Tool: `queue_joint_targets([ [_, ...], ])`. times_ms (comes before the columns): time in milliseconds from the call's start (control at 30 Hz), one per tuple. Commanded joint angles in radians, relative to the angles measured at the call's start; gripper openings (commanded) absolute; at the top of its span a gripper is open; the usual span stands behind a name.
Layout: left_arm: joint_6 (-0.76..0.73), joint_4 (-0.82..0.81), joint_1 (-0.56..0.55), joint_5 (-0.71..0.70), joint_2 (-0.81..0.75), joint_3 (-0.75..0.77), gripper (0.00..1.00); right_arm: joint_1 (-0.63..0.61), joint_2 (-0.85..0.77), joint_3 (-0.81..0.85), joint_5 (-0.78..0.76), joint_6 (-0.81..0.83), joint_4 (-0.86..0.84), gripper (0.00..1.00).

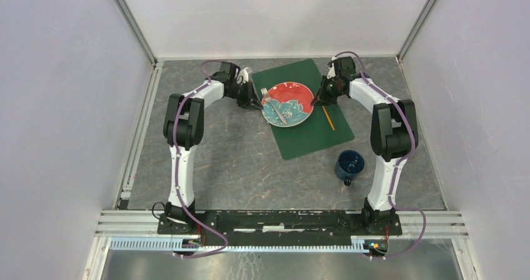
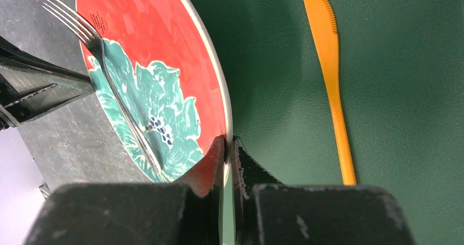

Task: Set the dinner table for one person
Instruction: Move the napkin to the center of the board.

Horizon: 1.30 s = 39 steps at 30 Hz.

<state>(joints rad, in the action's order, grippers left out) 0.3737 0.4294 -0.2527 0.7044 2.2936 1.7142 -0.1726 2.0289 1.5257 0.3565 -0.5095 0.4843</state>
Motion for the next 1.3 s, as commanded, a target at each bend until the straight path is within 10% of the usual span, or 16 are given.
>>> queue_joint_targets([
  [0,0.035,-0.105,-0.013,0.038,-0.011,0.023,0.17,-0.013,-0.014,0.015,0.023,-0.019,-0.051,0.00],
  [333,0.039,-0.145,-0.014,0.026,-0.013,0.042,0.02,-0.017,-0.018,0.005,0.030,-0.025,-0.061,0.00],
  [500,0.062,-0.159,-0.019,0.026,0.003,0.073,0.30,-0.021,-0.007,0.007,0.036,-0.023,-0.064,0.00],
  [667,0.089,-0.195,-0.034,0.022,0.019,0.067,0.35,-0.022,0.007,0.011,0.045,-0.014,-0.059,0.00],
  [1267,0.195,-0.373,-0.115,0.010,0.100,0.053,0.02,-0.012,0.035,0.037,0.065,0.017,-0.030,0.00],
])
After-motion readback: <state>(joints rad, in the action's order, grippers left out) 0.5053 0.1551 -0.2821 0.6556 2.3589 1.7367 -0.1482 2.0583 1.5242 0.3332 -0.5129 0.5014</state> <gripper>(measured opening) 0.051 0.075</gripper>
